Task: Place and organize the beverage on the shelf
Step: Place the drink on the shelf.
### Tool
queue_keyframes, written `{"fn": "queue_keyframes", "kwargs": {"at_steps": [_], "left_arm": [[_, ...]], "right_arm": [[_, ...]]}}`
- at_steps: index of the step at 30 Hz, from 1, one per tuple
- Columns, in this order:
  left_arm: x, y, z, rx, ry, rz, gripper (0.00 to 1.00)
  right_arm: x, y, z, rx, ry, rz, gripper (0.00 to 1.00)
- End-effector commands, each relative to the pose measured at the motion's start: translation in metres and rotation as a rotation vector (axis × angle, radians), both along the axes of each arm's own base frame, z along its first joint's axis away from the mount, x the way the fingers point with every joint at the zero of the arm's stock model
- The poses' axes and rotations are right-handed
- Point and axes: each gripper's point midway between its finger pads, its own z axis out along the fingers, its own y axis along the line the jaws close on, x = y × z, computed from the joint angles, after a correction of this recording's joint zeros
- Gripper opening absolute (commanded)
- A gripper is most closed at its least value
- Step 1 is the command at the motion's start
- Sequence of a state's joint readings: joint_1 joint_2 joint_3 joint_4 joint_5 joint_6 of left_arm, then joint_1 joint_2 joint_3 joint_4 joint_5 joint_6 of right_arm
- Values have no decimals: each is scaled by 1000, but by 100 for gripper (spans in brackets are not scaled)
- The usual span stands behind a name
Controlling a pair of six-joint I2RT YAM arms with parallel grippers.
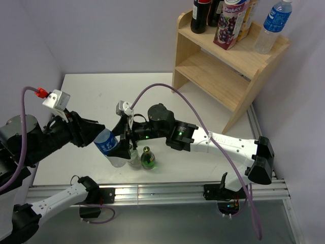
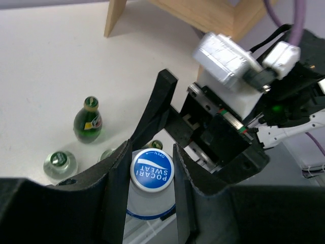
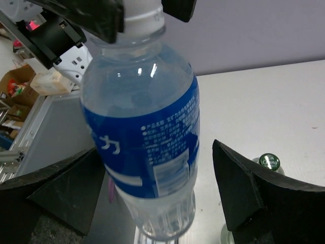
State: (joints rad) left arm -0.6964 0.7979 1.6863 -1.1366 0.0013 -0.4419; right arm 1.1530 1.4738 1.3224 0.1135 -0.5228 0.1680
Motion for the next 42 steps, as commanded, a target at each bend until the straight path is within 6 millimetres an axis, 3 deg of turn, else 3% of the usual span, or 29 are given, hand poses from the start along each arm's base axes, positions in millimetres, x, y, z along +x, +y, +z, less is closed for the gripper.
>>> {"fn": "queue_keyframes", "kwargs": {"at_steps": [1,6,7,9,13,14,17,18,19,20,21,23,27,34,37,38,41,42], "left_arm": [[-10,-17,90,-242,-280,-111,0],[-16,-21,98,-258,-321,-157,0],[-16,-22,99,-254,-328,-163,0],[-16,-25,100,-249,-333,-180,0],[-14,-35,101,-225,-346,-225,0],[-12,-37,101,-222,-347,-227,1],[-8,-37,105,-221,-362,-216,32],[-6,-37,106,-227,-370,-204,48],[-5,-35,107,-236,-372,-191,56],[1,-31,108,-238,-376,-149,64],[4,-29,107,-240,-375,-129,86],[11,-18,108,-248,-378,-51,98],[28,5,105,-260,-356,121,99],[59,45,77,-210,-269,425,99],[75,63,54,-137,-222,571,100],[79,68,47,-113,-210,613,99],[90,72,24,-37,-171,676,99],[93,69,17,-27,-163,674,100]], "right_arm": [[4,8,39,112,-41,-30,89],[-6,10,42,119,-30,19,84],[-8,11,37,102,-26,33,79],[-12,12,42,106,-40,50,63],[-19,10,51,118,-44,81,5],[-21,8,53,126,-39,87,0],[-28,-3,75,206,-47,97,0],[-31,-10,78,225,-46,93,0],[-32,-14,89,273,-61,90,0],[-33,-17,85,275,-50,85,0],[-34,-25,95,305,-57,71,0],[-33,-32,98,327,-67,49,0],[-26,-53,112,376,-98,-40,0],[-3,-85,123,420,-133,-233,0],[26,-106,125,403,-132,-432,0],[47,-120,130,404,-119,-576,0],[73,-158,138,383,-122,-775,0],[83,-179,145,397,-124,-855,0]]}}
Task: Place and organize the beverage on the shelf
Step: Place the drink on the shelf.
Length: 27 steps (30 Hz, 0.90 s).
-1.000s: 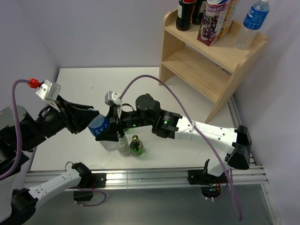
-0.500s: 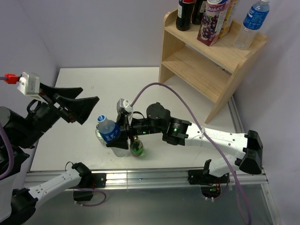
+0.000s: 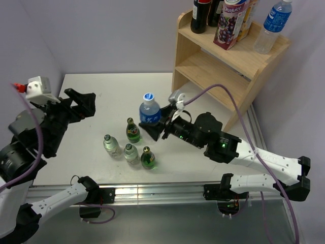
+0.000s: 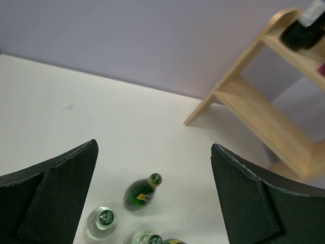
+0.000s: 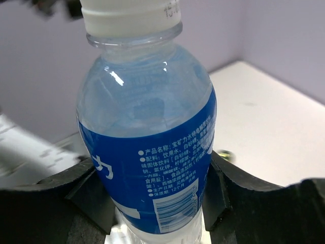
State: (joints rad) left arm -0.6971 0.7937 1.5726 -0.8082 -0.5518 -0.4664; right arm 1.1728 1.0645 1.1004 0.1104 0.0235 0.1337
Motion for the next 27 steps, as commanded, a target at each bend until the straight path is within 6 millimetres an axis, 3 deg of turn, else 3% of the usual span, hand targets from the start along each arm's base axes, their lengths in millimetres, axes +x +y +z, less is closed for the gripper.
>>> {"fn": "queue_keyframes", "kwargs": {"at_steps": [1,8,14,19,21,22,23,24,25,27], "left_arm": [[16,11,-25,42,58,128,100],[26,14,-48,82,70,183,99],[33,20,-86,144,104,245,99],[34,31,-100,152,77,303,100],[37,28,-109,156,74,301,100],[37,29,-111,156,74,304,100],[38,28,-118,167,82,304,100],[39,29,-121,171,81,310,99],[39,30,-125,179,84,317,100],[40,32,-138,203,102,325,100]], "right_arm": [[43,-81,85,213,-72,-359,0],[72,-164,110,234,-111,-597,0],[101,-241,136,226,-129,-893,0],[110,-273,161,194,-187,-1033,0],[119,-287,179,189,-203,-1107,0],[114,-297,197,203,-219,-1130,0],[126,-297,198,177,-216,-1152,0],[129,-309,203,160,-234,-1205,0],[126,-318,217,181,-256,-1231,0],[142,-321,221,150,-254,-1266,0]]}}
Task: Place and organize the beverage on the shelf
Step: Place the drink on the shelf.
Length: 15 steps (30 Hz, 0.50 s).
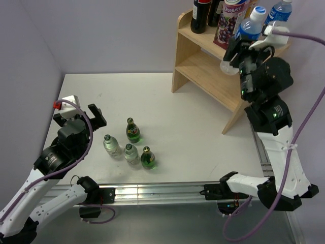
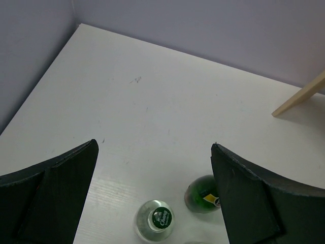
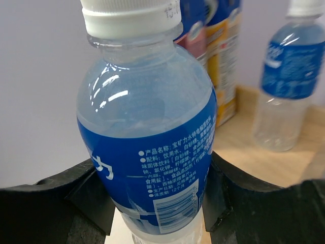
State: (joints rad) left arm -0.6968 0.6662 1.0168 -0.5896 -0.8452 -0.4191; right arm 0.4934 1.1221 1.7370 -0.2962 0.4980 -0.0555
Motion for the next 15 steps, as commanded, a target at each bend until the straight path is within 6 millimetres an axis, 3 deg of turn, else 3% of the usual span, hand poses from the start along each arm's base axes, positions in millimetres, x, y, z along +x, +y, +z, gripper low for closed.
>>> {"fn": "queue_keyframes", "kwargs": {"at_steps": [1,2,6,11,15], "left_arm": [[3,7,0,0,-35,42,99],[4,6,-5,2,-26,37,100],[1,3,-11,-17,-36,4,99],[-2,3,-4,-40,-68,-18,100],[-2,-1,-9,-45,-54,-38,100]], "right_arm": [[-12,-38,66,42,-164,-112,0],[0,-38,65,33,-152,-122,0],[17,-55,71,14,-157,-187,0],[41,-77,68,-17,-140,-238,0],[48,-90,60,-49,-114,-296,0]]}}
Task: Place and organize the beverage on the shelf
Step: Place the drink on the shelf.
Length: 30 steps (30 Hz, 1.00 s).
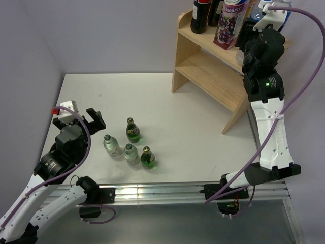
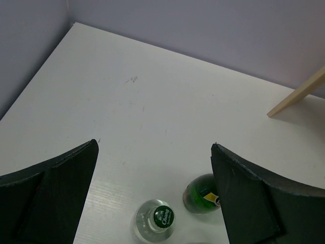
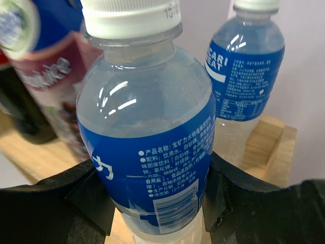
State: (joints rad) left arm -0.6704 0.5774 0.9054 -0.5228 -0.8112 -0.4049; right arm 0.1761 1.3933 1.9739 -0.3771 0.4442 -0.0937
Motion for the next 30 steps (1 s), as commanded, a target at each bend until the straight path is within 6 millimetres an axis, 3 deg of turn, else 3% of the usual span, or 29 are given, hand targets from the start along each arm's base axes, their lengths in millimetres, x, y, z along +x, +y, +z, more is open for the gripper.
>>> {"fn": "queue_keyframes", "kwargs": {"at_steps": [1,3,13,22,25,26,30], "left_arm": [[2,-8,7,-30,-31,-42,99],[1,-8,9,-36,-38,-46,99],[0,-8,9,-39,-40,-56,100],[1,-9,8,-36,-35,-58,99],[1,-9,8,-35,-36,-60,100],[1,-10,7,-34,-34,-61,99],[2,-10,6,-31,-30,-61,99]], "right_arm": [[-32,-14,66,-2,-223,-24,0],[-36,-20,66,-1,-235,-35,0],[-18,-48,30,5,-165,-110,0],[-11,-53,15,32,-151,-99,0],[-9,-58,12,24,-141,-126,2],[-9,-68,10,18,-134,-155,6],[-2,-68,3,17,-113,-149,11]]}}
